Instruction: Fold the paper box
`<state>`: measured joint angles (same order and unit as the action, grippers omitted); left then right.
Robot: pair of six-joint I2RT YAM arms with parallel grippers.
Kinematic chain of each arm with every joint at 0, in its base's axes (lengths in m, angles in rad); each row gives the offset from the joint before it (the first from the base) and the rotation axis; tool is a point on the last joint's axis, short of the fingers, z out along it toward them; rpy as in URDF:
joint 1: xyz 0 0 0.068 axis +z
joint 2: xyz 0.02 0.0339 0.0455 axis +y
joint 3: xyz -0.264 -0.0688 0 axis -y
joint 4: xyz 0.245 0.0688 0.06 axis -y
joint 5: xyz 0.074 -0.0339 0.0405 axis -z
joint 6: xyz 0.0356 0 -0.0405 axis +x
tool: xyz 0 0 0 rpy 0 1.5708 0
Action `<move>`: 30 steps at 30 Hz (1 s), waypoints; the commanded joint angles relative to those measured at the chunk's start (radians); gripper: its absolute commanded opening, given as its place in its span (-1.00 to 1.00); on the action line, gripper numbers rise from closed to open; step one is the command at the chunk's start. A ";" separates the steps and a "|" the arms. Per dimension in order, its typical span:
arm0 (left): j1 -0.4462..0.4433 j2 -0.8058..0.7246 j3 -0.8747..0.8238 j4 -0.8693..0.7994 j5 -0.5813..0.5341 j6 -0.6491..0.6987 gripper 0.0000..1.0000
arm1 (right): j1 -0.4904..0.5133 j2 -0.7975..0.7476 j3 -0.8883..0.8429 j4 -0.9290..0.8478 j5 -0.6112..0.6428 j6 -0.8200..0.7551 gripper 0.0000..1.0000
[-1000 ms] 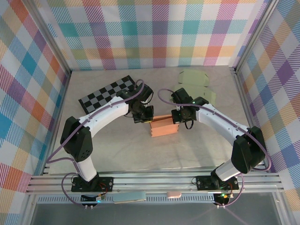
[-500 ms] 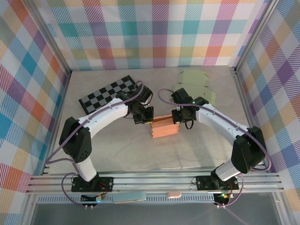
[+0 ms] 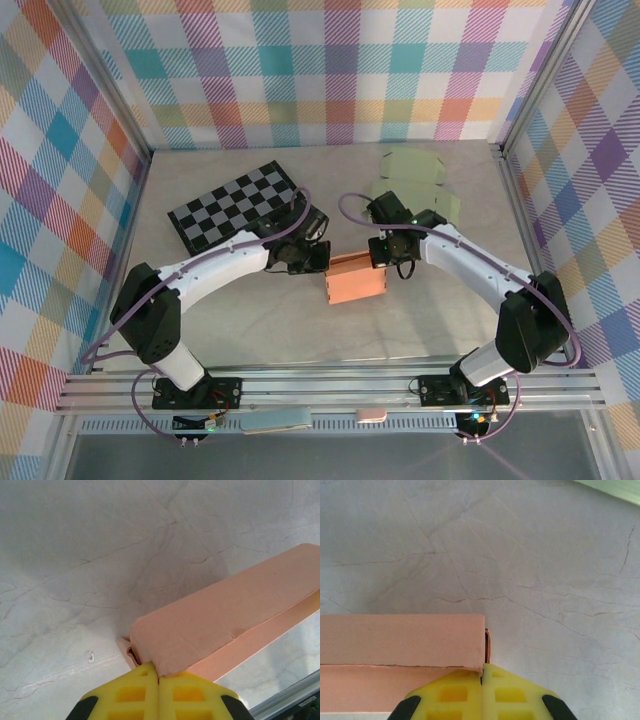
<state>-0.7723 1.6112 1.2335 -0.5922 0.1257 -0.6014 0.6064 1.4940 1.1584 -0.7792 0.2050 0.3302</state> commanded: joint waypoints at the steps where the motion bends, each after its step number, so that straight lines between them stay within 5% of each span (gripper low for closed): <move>1: -0.043 -0.024 -0.046 0.052 -0.030 0.034 -1.00 | 0.015 -0.028 -0.015 0.002 -0.050 0.021 -1.00; 6: -0.071 -0.049 -0.091 0.106 -0.088 0.038 -1.00 | 0.015 -0.057 -0.013 -0.014 -0.058 0.040 -0.97; 20: -0.107 -0.050 -0.083 0.111 -0.165 0.049 -1.00 | 0.012 -0.194 0.019 -0.144 -0.077 0.317 -0.38; 30: -0.132 -0.055 -0.072 0.101 -0.191 0.051 -1.00 | 0.005 -0.219 0.031 -0.125 -0.283 0.974 0.10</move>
<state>-0.8864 1.5795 1.1580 -0.4896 -0.0467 -0.5602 0.6121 1.2621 1.1900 -0.9165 0.0212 1.0073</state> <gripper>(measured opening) 0.045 0.545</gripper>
